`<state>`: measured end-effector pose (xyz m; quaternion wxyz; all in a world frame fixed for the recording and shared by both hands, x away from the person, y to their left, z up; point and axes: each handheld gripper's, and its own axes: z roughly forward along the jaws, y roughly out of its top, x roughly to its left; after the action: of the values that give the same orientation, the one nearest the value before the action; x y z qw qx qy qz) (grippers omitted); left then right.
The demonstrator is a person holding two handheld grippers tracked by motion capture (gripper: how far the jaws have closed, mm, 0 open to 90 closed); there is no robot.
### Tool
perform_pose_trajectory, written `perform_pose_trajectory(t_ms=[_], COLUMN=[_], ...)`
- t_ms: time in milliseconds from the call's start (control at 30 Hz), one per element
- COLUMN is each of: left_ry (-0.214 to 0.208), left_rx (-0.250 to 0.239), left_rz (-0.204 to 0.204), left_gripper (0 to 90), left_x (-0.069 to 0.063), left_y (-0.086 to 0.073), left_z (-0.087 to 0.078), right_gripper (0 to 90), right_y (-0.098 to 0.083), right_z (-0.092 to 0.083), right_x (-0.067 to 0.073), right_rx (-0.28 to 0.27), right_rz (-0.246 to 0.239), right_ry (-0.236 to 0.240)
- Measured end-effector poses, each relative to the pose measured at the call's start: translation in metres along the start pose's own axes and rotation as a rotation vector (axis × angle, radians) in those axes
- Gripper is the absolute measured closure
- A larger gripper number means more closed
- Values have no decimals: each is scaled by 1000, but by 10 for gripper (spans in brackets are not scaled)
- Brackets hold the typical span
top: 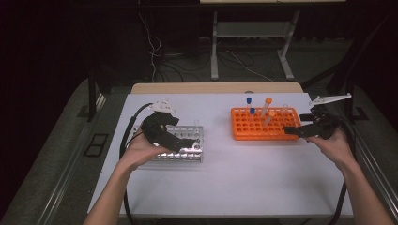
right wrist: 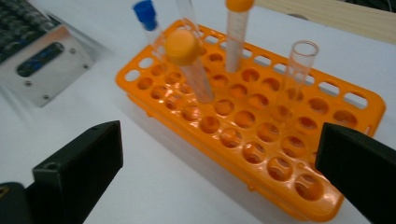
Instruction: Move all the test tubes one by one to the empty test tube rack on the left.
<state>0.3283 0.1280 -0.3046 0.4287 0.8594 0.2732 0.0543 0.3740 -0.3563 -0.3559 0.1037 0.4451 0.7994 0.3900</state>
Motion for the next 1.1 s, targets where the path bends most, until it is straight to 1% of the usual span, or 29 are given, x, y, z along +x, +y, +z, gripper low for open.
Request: perform_pose_trajectory(t_ms=[67, 200, 233, 267, 367, 433, 533, 600, 667, 767, 833, 933, 1033, 1100], left_ry=[1, -1, 0, 0, 2, 0, -4, -7, -9, -10, -12, -13, -12, -16], left_rx=[-7, -18, -21, -24, -28, -31, -34, -33, -36, -37, -37, -36, -33, -31], left_rz=[-2, 9, 9, 11, 19, 21, 24, 27, 25, 25, 28, 27, 26, 27], left_gripper=[0, 0, 0, 0, 0, 0, 0, 0, 0, 0, 0, 0, 0, 0], left_x=[-3, -8, -10, -12, -16, -18, -20, -21, -22, -23, -24, -25, -26, -27], left_y=[-3, -9, -11, -12, -17, -20, -23, -25, -28, -31, -34, -39, -42, -45], left_z=[-1, -5, -5, -5, -6, -5, -5, -5, -4, -3, -3, -2, -1, -1], right_gripper=[4, 5, 42, 52, 58, 128, 157, 207, 238, 315, 360, 426, 489, 545], right_y=[1, 1, 1, 1, 1, 1, 2, 2, 3, 4, 4, 5, 6, 7], right_z=[4, 13, 15, 17, 23, 27, 33, 35, 38, 44, 48, 53, 58, 60], right_x=[-5, -15, -18, -20, -27, -31, -36, -38, -39, -39, -40, -40, -40, -41], right_rx=[12, 22, 28, 26, 21, 13, 7, -1, -10, 4, 11, 7, 14, 8], right_rz=[2, 10, 14, 11, 26, 29, 34, 36, 29, 18, 11, 0, -4, -6], right_ry=[-14, -39, -42, -42, -55, -55, -66, -61, -58, -63, -70, -78, -91, -99])
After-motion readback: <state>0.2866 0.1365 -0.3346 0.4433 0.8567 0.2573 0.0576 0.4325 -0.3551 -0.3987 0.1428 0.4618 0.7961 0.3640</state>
